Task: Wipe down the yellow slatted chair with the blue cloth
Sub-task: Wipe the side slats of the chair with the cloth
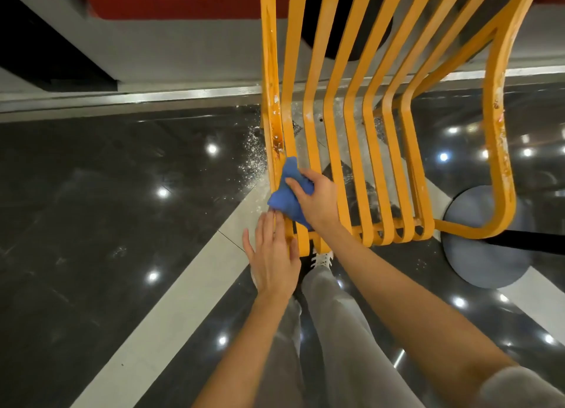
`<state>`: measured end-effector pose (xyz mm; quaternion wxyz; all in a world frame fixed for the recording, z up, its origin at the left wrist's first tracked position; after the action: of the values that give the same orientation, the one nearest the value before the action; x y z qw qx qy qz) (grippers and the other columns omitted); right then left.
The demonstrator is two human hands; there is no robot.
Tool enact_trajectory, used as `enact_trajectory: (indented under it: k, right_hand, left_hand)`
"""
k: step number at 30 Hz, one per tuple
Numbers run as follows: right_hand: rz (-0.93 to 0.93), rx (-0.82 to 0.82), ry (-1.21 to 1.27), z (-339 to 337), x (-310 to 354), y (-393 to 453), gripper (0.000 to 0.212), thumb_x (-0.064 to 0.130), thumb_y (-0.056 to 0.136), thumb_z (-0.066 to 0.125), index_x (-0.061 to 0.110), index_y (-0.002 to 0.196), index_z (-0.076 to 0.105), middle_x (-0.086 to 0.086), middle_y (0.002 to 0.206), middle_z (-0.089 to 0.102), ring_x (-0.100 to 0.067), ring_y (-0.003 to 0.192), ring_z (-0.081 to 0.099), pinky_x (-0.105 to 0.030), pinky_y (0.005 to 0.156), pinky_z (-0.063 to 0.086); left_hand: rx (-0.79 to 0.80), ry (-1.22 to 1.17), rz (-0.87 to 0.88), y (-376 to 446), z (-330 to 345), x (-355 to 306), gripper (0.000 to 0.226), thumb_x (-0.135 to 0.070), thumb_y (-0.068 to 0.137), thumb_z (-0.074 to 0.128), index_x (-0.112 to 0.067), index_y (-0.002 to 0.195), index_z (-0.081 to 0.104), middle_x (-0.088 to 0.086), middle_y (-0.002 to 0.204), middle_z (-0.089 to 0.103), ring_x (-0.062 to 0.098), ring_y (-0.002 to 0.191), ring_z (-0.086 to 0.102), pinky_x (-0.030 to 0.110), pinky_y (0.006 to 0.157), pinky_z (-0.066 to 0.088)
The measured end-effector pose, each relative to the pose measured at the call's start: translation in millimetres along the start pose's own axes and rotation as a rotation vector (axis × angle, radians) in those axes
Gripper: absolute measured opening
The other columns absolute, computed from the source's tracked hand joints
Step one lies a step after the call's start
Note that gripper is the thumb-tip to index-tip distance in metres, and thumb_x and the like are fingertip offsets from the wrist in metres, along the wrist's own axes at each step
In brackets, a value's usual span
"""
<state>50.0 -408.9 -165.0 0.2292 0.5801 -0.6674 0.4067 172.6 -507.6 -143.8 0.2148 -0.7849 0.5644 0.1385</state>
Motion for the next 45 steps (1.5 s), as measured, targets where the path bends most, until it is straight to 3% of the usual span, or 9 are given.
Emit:
enact_trajectory:
  k: [4,10,15,22,27,30,33,38,45]
  right_hand:
    - [-0.477,-0.002,-0.129,-23,36,5,0.032,0.02,0.09,0.067,0.009,0.121,0.066,-0.006,0.115,0.064,-0.016,0.104,0.057,-0.022,0.088,0.046]
    - [-0.974,0.338,-0.568,2,31,0,0.03,0.029,0.093,0.062,0.019,0.121,0.066,-0.01,0.113,0.06,-0.029,0.092,0.059,-0.039,0.068,0.052]
    - [-0.906,0.192,-0.57,-1,70,73,0.027,0.026,0.093,0.06,0.016,0.116,0.07,-0.012,0.102,0.062,-0.032,0.085,0.06,-0.041,0.061,0.052]
    - [-1.143,0.447,-0.6,-10,33,19,0.037,0.044,0.097,0.045,0.023,0.117,0.069,-0.002,0.101,0.064,-0.022,0.083,0.063,-0.031,0.043,0.047]
    - [-0.951,0.185,-0.675,-12,80,106,0.032,0.037,0.094,0.055,0.021,0.118,0.07,-0.006,0.101,0.063,-0.028,0.088,0.064,-0.027,0.051,0.04]
    - [-1.065,0.295,-0.663,-2,70,79,0.038,0.041,0.097,0.045,0.02,0.121,0.067,-0.004,0.104,0.062,-0.025,0.088,0.062,-0.033,0.047,0.049]
    - [-1.212,0.439,-0.706,-10,50,59,0.04,0.041,0.097,0.041,0.023,0.12,0.067,-0.001,0.102,0.063,-0.02,0.079,0.062,-0.025,0.04,0.036]
    - [-0.981,0.23,-0.791,-4,88,114,0.031,0.034,0.099,0.049,0.017,0.122,0.064,-0.007,0.128,0.054,-0.027,0.1,0.059,-0.032,0.053,0.049]
    - [-1.429,0.26,-0.775,-2,48,75,0.037,0.037,0.096,0.046,0.023,0.124,0.066,0.01,0.127,0.065,-0.012,0.097,0.052,-0.022,0.061,0.048]
  left_hand:
    - [0.029,0.183,0.005,-5,3,-10,0.069,-0.029,0.09,0.062,-0.021,0.152,0.034,-0.002,0.159,0.031,0.024,0.148,0.025,0.06,0.114,0.011]
    - [-0.102,0.208,-0.075,-13,-2,-10,0.054,-0.03,0.084,0.073,-0.027,0.136,0.057,-0.012,0.143,0.053,0.02,0.14,0.041,0.06,0.109,0.015]
    - [-0.108,0.224,-0.177,-15,-1,-17,0.058,-0.024,0.081,0.073,-0.027,0.137,0.056,-0.012,0.143,0.053,0.022,0.141,0.039,0.06,0.109,0.011]
    - [-0.101,0.223,-0.277,-14,-2,-23,0.057,-0.017,0.076,0.079,-0.027,0.13,0.062,-0.015,0.132,0.061,0.021,0.139,0.042,0.063,0.109,0.013]
    - [-0.131,0.249,-0.304,-16,-2,-30,0.063,-0.01,0.077,0.076,-0.025,0.136,0.058,-0.011,0.139,0.056,0.023,0.14,0.041,0.061,0.109,0.013]
    - [-0.11,0.242,-0.354,-17,1,-31,0.065,-0.007,0.077,0.075,-0.026,0.136,0.057,-0.012,0.141,0.055,0.023,0.14,0.04,0.062,0.109,0.013]
    - [-0.093,0.246,-0.372,-16,1,-32,0.068,-0.007,0.074,0.078,-0.027,0.135,0.058,-0.013,0.14,0.055,0.023,0.14,0.04,0.064,0.108,0.014]
    - [-0.122,0.232,-0.39,-16,3,-30,0.065,-0.007,0.076,0.077,-0.028,0.134,0.059,-0.013,0.138,0.057,0.02,0.141,0.038,0.062,0.11,0.012]
    - [-0.167,0.195,-0.4,-16,3,-29,0.057,-0.007,0.078,0.076,-0.028,0.129,0.063,-0.013,0.134,0.06,0.021,0.139,0.042,0.06,0.11,0.013]
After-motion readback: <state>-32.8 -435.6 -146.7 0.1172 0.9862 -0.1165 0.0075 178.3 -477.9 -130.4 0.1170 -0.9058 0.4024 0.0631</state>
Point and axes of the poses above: each hand's wrist, its own y-axis towards the middle knuckle, its own z-axis out of the palm, x = y × z, the point moved 6 cm from there along y, towards the middle knuckle
